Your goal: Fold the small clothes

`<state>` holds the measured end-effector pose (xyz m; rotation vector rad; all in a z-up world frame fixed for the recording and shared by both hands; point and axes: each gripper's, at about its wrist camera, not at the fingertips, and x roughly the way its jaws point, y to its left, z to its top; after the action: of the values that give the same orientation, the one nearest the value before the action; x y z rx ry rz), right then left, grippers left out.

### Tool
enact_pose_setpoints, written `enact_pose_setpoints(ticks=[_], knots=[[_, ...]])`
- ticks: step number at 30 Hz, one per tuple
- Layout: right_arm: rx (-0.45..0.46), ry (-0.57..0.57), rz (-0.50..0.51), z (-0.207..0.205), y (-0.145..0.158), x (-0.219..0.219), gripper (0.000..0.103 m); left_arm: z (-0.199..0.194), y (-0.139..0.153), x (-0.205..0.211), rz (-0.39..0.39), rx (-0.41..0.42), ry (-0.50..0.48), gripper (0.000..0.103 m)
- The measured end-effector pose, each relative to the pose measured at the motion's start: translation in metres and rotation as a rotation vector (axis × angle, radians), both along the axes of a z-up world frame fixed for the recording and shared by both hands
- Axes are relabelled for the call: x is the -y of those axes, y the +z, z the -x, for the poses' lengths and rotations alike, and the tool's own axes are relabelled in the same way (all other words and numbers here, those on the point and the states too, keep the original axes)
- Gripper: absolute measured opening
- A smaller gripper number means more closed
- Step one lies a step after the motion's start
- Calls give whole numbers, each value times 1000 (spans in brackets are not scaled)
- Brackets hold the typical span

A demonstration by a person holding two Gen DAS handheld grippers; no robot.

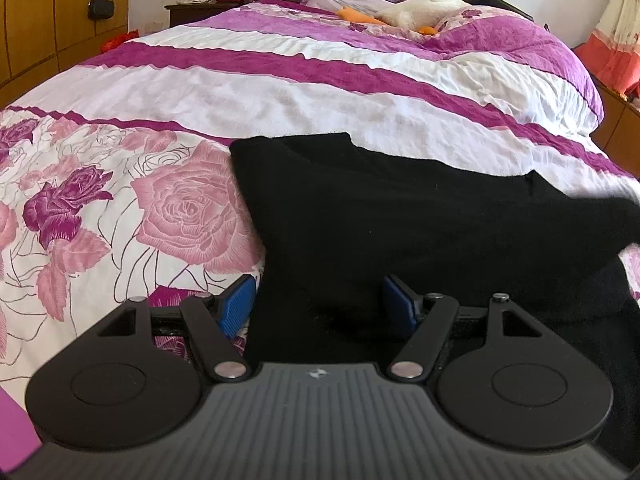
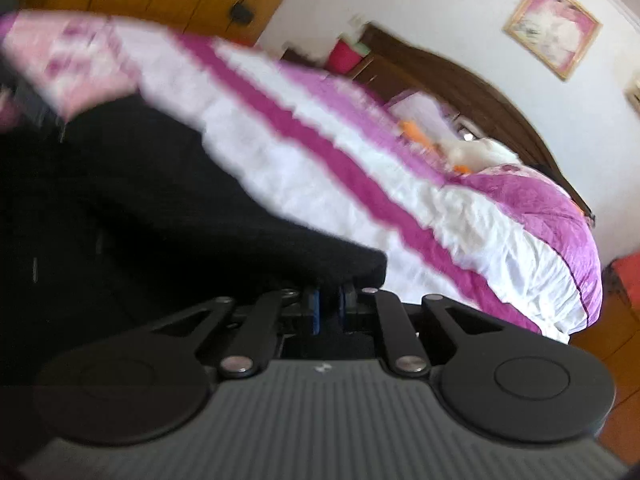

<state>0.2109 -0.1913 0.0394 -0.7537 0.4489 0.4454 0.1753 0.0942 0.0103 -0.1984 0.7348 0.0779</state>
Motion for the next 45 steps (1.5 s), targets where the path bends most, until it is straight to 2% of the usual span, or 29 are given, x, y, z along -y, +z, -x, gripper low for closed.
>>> enact_pose_setpoints(ticks=[2,4,7,11,12,13,14,15,16,17,21,23,24,26,27,31,32,35,38,40,45], knots=[[-82,-39,16,-1,-18,10,11,0,0,2,-12,0,-6,74],[-141,-69,-35,2,-24,23,10,1,1,3,-23,-1,-13,74],[-188,-115,-171,2,-10,44,10,3,5,3,-34,1,-25,74],[-244,-229,-428,-12,16,73,12,6,19,8,-61,43,-51,74],[-256,-251,-488,-13,20,77,17,5,23,9,-67,54,-57,74],[-280,-279,-570,-19,23,81,29,4,26,11,-73,64,-63,74],[-300,-302,-637,-25,22,84,36,2,27,14,-77,69,-68,74],[-320,-322,-691,-30,20,85,47,-1,28,16,-81,70,-70,74],[-344,-342,-737,-36,16,84,52,-4,28,18,-85,69,-68,74],[-369,-360,-766,-43,10,81,52,-7,26,20,-85,72,-69,74],[-432,-407,-762,-62,-19,61,52,-20,12,24,-80,65,-61,74],[-412,-377,-735,-62,-23,51,13,-23,3,26,-95,58,-54,74],[-358,-368,-716,-58,-18,47,9,-23,0,27,-108,63,-54,74],[-208,-327,-678,-47,-7,40,9,-21,-5,30,-142,84,-64,76],[-169,-324,-656,-45,-5,38,9,-22,-8,30,-154,87,-68,77],[-238,-384,-553,-64,-34,37,10,-25,-20,29,-154,94,-71,80],[-245,-379,-557,-64,-43,39,9,-24,-22,29,-154,99,-76,80],[-253,-413,-644,-60,-41,48,10,-22,-21,27,-156,98,-84,80],[-266,-439,-688,-53,-34,56,16,-14,-13,25,-167,94,-82,80],[-271,-452,-707,-44,-27,59,23,-4,-8,23,-174,84,-71,81],[-278,-440,-792,-7,-11,72,29,32,4,11,-151,62,-68,81]])
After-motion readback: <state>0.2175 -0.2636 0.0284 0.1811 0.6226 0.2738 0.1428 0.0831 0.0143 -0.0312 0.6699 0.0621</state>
